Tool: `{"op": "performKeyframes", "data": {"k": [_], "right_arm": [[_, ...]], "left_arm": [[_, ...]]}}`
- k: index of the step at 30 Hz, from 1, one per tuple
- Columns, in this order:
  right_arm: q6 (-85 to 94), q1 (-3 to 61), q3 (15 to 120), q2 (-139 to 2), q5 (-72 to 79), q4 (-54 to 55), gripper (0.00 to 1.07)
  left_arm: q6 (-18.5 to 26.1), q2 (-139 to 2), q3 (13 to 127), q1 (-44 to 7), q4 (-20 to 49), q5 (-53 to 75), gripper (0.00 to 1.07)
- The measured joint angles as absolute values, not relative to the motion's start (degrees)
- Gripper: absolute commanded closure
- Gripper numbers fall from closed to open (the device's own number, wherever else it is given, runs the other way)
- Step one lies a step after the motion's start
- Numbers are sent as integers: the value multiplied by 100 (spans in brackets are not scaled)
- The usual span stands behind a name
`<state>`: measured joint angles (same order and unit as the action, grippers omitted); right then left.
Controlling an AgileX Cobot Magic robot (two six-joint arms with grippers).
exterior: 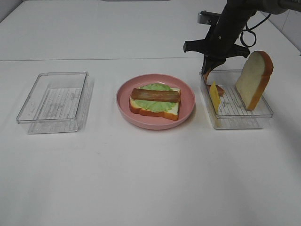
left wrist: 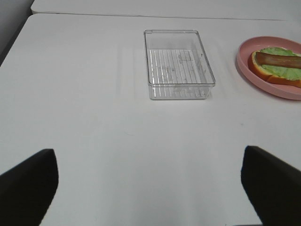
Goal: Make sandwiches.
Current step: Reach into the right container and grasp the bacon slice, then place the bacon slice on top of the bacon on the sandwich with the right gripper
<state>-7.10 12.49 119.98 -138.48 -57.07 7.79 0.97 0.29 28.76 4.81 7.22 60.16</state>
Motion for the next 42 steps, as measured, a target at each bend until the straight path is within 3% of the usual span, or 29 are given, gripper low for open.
{"op": "performKeyframes", "data": {"k": [9, 21, 32, 42], "right_arm": [[-710, 1249, 11998, -13424, -6091, 837, 107], [-132, 1295, 11998, -12387, -6457, 2280, 107], [865, 2280, 11264, -12462, -5552, 3839, 107], [1037, 2716, 11264, -12949, -5042, 3965, 107]], "left_arm": [[97, 29, 2876, 481, 722, 6016, 7], [97, 29, 2876, 481, 722, 6016, 7], [97, 29, 2876, 481, 722, 6016, 7], [97, 29, 2876, 481, 722, 6016, 7]]}}
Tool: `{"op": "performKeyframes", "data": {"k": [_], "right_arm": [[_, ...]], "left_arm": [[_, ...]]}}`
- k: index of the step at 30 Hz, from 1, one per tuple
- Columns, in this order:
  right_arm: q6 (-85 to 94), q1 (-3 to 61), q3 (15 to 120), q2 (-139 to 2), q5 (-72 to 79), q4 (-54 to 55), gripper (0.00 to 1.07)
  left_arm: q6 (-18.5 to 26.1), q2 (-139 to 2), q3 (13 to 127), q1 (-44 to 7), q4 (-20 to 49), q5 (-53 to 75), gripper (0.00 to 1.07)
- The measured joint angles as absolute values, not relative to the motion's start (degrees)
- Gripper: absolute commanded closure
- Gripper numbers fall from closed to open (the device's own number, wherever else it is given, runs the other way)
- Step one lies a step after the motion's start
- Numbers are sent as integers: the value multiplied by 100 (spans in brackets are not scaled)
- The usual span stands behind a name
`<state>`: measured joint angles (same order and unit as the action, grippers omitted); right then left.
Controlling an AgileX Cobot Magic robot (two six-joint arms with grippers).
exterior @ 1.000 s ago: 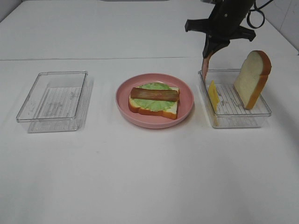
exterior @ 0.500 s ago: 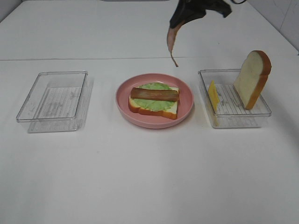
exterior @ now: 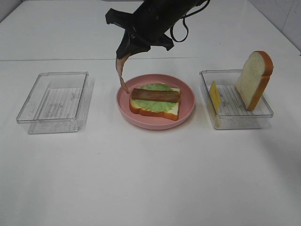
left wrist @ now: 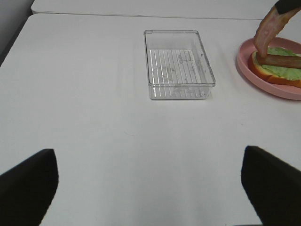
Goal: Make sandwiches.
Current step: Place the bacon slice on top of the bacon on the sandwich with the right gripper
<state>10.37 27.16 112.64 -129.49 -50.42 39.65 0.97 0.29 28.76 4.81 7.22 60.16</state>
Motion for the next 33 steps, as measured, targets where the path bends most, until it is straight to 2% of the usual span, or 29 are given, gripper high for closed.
{"op": "performKeyframes", "data": {"k": [12, 26, 33], "right_arm": [[1043, 2716, 11264, -13241, -4945, 3512, 107], [476, 2716, 11264, -13264, -4962, 1043, 107], [235, 2716, 11264, -13264, -4962, 258, 107]], "left_arm": [[97, 29, 2876, 481, 722, 6016, 7], [97, 29, 2876, 481, 722, 6016, 7], [97, 29, 2876, 481, 722, 6016, 7]]}}
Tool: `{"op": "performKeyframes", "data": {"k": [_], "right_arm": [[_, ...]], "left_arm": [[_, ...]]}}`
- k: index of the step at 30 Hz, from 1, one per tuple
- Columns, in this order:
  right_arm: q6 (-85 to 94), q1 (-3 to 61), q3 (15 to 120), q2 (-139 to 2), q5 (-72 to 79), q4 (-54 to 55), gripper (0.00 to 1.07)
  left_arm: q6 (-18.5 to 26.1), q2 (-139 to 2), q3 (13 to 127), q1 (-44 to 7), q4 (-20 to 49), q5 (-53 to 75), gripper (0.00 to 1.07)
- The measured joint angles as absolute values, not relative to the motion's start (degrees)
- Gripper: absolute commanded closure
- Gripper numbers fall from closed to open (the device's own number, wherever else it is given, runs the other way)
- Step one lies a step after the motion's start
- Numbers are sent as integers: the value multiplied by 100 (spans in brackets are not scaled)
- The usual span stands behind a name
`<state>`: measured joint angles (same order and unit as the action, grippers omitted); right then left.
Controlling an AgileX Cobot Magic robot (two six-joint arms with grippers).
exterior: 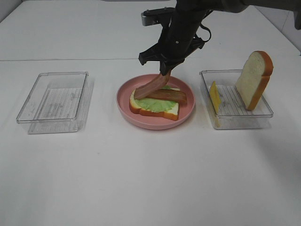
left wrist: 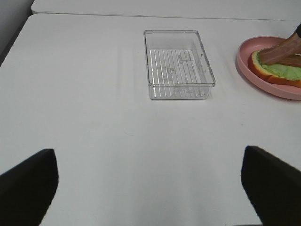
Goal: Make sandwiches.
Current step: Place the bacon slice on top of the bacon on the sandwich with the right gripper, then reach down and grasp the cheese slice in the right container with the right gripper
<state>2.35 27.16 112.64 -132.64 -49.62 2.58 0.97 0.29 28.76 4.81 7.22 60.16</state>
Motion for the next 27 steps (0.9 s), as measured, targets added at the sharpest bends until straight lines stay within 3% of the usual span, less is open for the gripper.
{"op": "performKeyframes", "data": {"k": [8, 10, 11, 12, 13, 14, 15, 16, 17, 27], "right_arm": [[218, 2716, 11264, -13264, -4996, 126, 107], [218, 2716, 11264, -13264, -4996, 155, 91], [218, 2716, 11264, -13264, -4996, 155, 91], [218, 2716, 11264, -13264, -5002, 218, 68], [218, 2716, 11264, -13264, -5019, 246, 53], [218, 2716, 11264, -13264, -5019, 246, 53], [218, 2716, 11264, -13264, -5019, 252, 28], [218, 2716, 11264, -13264, -5019, 252, 28], [218, 2716, 11264, -13264, -5019, 252, 10], [218, 2716, 11453, -13086, -5541, 275, 9]], "left_arm": [[97, 29, 2876, 481, 722, 6016, 7], [97, 29, 2876, 481, 722, 6016, 7], [97, 29, 2876, 481, 722, 6016, 7], [97, 29, 2876, 481, 722, 6016, 7], [97, 29, 2876, 481, 722, 6016, 7], [97, 29, 2876, 481, 722, 6016, 7], [97, 29, 2876, 481, 722, 6016, 7], [97, 29, 2876, 481, 722, 6016, 7], [97, 29, 2876, 481, 722, 6016, 7], [97, 29, 2876, 481, 722, 6016, 7]]}}
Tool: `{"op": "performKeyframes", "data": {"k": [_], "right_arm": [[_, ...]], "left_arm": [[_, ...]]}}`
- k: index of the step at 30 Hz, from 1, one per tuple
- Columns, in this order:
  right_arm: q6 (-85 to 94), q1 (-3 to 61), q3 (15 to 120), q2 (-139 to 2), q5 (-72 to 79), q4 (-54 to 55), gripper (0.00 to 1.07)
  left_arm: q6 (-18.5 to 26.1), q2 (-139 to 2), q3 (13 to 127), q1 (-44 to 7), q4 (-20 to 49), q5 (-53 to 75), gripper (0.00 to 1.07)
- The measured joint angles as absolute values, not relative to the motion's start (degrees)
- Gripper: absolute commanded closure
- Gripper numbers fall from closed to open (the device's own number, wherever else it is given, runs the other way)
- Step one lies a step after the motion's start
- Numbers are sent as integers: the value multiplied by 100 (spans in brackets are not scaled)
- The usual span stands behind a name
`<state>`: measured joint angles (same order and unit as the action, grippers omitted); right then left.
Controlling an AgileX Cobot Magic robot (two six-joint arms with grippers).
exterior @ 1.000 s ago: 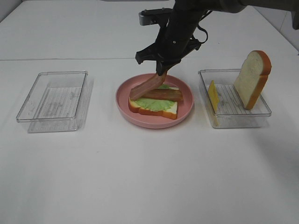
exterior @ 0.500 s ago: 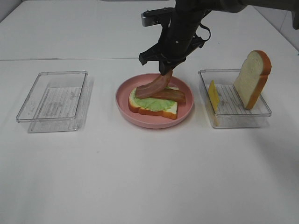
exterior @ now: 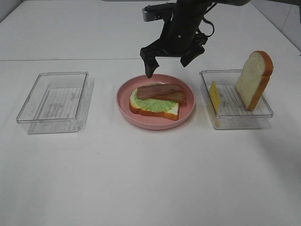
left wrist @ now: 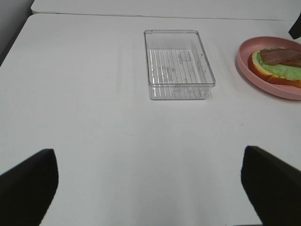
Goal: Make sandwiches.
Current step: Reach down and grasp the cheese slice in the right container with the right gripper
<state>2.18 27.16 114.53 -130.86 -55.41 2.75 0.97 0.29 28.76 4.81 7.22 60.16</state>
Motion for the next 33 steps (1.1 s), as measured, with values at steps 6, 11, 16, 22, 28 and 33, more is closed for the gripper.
{"op": "performKeyframes", "data": {"k": [6, 11, 16, 22, 28, 33], "right_arm": [[183, 2704, 11528, -12823, -6343, 269, 9], [-40, 2487, 11528, -12565, -6921, 292, 9], [-223, 2126, 11219, -12256, -6921, 464, 9], [-372, 1742, 10640, -12078, -6944, 516, 9], [-430, 1593, 10262, -12084, -6732, 539, 9], [-516, 1581, 10199, -12342, -6560, 544, 9]], "left_arm": [[97, 29, 2876, 481, 722, 6016, 7], [97, 29, 2876, 481, 722, 6016, 7], [97, 29, 2876, 481, 722, 6016, 7], [97, 29, 2876, 481, 722, 6016, 7], [97, 29, 2876, 481, 722, 6010, 7], [97, 29, 2876, 481, 722, 6010, 7]]}}
